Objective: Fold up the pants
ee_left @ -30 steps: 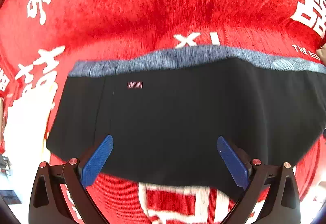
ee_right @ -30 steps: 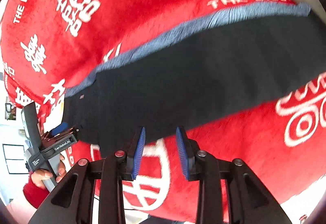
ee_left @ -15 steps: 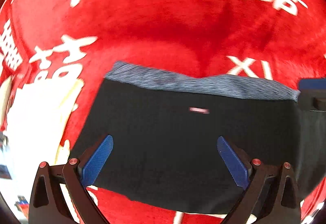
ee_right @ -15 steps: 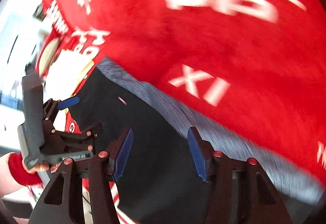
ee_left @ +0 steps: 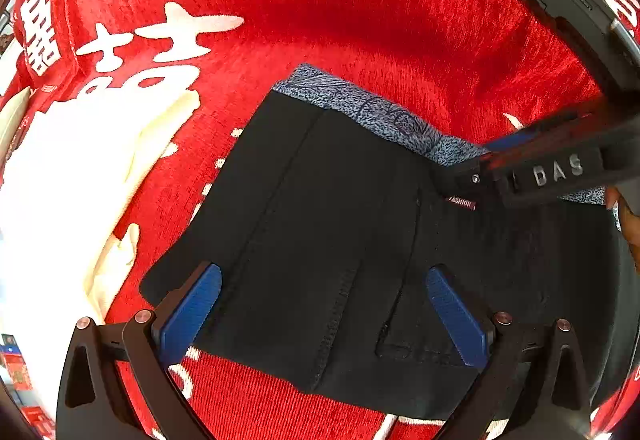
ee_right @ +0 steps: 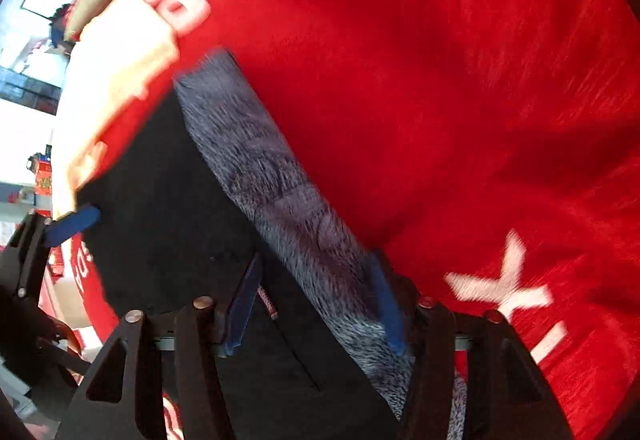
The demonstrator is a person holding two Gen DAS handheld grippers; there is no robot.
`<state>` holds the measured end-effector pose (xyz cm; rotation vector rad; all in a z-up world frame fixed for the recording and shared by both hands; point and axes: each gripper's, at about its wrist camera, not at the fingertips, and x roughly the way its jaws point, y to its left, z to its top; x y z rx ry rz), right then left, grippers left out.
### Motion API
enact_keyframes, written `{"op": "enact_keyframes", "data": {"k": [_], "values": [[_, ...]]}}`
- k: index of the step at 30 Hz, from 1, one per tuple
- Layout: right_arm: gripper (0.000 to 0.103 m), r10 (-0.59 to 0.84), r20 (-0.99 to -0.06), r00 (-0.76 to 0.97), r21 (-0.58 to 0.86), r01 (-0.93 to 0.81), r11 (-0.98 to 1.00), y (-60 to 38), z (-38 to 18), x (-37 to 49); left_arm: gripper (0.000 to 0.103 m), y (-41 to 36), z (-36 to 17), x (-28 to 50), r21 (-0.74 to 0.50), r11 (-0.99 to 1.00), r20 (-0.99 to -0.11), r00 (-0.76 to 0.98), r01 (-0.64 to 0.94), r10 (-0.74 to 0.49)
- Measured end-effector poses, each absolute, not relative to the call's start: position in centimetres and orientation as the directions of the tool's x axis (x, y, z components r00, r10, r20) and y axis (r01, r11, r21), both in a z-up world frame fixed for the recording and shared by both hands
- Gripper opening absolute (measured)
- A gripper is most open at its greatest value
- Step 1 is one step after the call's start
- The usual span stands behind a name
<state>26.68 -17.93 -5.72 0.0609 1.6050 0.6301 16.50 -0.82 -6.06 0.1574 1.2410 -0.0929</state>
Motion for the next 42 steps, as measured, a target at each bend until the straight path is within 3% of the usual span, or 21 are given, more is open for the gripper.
{"op": "enact_keyframes", "data": {"k": [1,3,5,8,11,12,13,18,22,24,26,30,33,35,42], "values": [[0.016,0.452,-0.876,-0.168,0.482,-0.272,0.833,-18.2,-5.9,26.8,0.103,-0.7,-6.0,16.6,0.069,0.987,-0.945,0.326,0.148,0.017],[0.009,0.473,-0.872,-0.131,0.490,-0.238,0.838,-18.2,-5.1,27.2,0.103,-0.3,-5.4,16.8,0.053,0.991,-0.938,0.345,0.121,0.008],[0.009,0.459,-0.883,-0.100,0.469,-0.260,0.844,-17.4,-4.6,27.5,0.103,0.3,-5.2,17.4,0.056,0.994,-0.932,0.361,0.093,0.019],[0.012,0.432,-0.897,-0.093,0.442,-0.219,0.870,-16.9,-5.6,27.8,0.103,1.3,-6.8,18.3,0.093,0.994,-0.947,0.315,0.064,0.069],[0.034,0.416,-0.908,-0.048,0.418,-0.140,0.897,-17.9,-5.3,27.1,0.103,1.3,-6.4,18.4,0.092,0.994,-0.948,0.311,0.066,0.067],[0.047,0.400,-0.916,-0.032,0.400,-0.136,0.906,-18.2,-4.8,26.6,0.103,0.8,-5.9,18.4,0.109,0.990,-0.945,0.318,0.090,0.075],[0.049,0.383,-0.924,0.001,0.379,-0.139,0.915,-18.9,-3.8,25.8,0.103,0.5,-5.5,18.3,0.111,0.988,-0.945,0.320,0.105,0.072],[0.048,0.307,-0.938,0.159,0.306,-0.028,0.952,-27.7,1.5,20.3,0.103,-4.8,-3.0,18.7,0.016,0.971,-0.941,0.333,0.239,-0.066],[0.037,0.208,-0.964,0.167,0.238,0.185,0.953,-36.9,2.1,15.2,0.103,-12.1,-3.7,19.0,-0.074,0.918,-0.945,0.267,0.389,-0.189],[0.037,0.142,-0.984,0.109,0.167,0.274,0.947,-40.9,0.6,12.4,0.103,-15.2,-5.3,18.3,-0.084,0.899,-0.950,0.237,0.431,-0.202],[0.037,0.023,-1.000,0.015,0.026,0.342,0.939,-45.0,-1.9,8.5,0.103,-16.7,-8.0,17.4,-0.020,0.893,-0.975,0.190,0.449,-0.117],[0.040,0.131,-0.984,0.121,0.175,0.516,0.838,-49.1,0.4,3.5,0.103,-14.3,-7.6,16.1,-0.026,0.927,-0.983,0.159,0.374,-0.092],[0.041,0.365,-0.901,0.234,0.432,0.569,0.700,-48.1,1.7,-0.2,0.103,-13.6,-5.3,14.5,-0.014,0.921,-0.977,0.189,0.389,-0.094],[0.041,0.472,-0.843,0.257,0.522,0.603,0.604,-46.3,1.5,-2.8,0.103,-14.3,-3.6,12.8,-0.028,0.903,-0.970,0.206,0.429,-0.128],[0.041,0.568,-0.749,0.341,0.600,0.714,0.361,-45.3,-0.4,-7.4,0.103,-17.4,-3.6,10.6,-0.015,0.864,-0.975,0.185,0.504,-0.125]]}}
